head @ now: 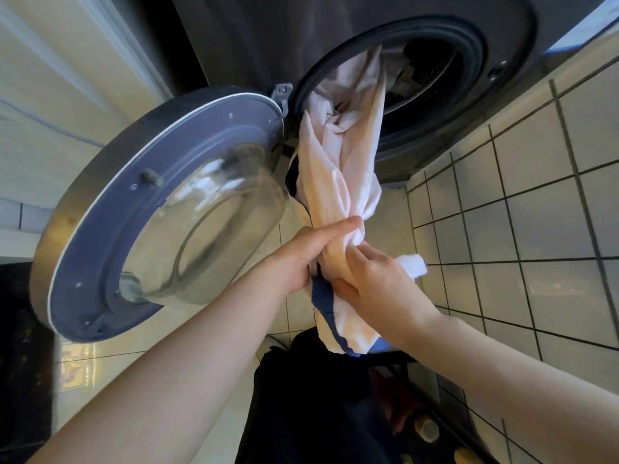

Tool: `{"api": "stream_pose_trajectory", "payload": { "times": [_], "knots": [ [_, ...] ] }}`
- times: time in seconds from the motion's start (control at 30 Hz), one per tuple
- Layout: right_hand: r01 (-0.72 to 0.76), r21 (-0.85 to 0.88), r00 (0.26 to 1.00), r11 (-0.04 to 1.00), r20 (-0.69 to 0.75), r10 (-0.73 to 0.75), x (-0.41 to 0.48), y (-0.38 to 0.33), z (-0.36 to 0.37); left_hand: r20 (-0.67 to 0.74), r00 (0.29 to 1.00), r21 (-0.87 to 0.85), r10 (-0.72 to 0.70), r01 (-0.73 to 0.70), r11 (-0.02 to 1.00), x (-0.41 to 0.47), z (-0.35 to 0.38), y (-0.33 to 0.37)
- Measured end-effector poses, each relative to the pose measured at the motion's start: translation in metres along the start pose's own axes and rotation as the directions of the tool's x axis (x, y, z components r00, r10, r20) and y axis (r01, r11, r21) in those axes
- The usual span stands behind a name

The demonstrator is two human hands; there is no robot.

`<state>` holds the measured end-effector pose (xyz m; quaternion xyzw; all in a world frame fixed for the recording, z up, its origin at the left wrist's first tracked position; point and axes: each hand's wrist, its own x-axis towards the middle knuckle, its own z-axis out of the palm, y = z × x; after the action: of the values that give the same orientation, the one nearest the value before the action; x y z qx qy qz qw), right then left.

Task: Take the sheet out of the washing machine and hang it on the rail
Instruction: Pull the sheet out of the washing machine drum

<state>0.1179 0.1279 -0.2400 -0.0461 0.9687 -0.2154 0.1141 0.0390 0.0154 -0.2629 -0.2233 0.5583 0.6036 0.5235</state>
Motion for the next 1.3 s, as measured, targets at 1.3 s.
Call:
{"api": "stream_pose_trajectory", "payload": {
  "times": [1.3],
  "knots": [
    [0.759, -0.143, 0.501, 0.635, 0.751, -0.43, 0.115, 0.047, 0.02, -0.224, 0.682, 0.855, 0.696, -0.205, 0.476, -0.115, -0.041, -0.067]
  ]
}}
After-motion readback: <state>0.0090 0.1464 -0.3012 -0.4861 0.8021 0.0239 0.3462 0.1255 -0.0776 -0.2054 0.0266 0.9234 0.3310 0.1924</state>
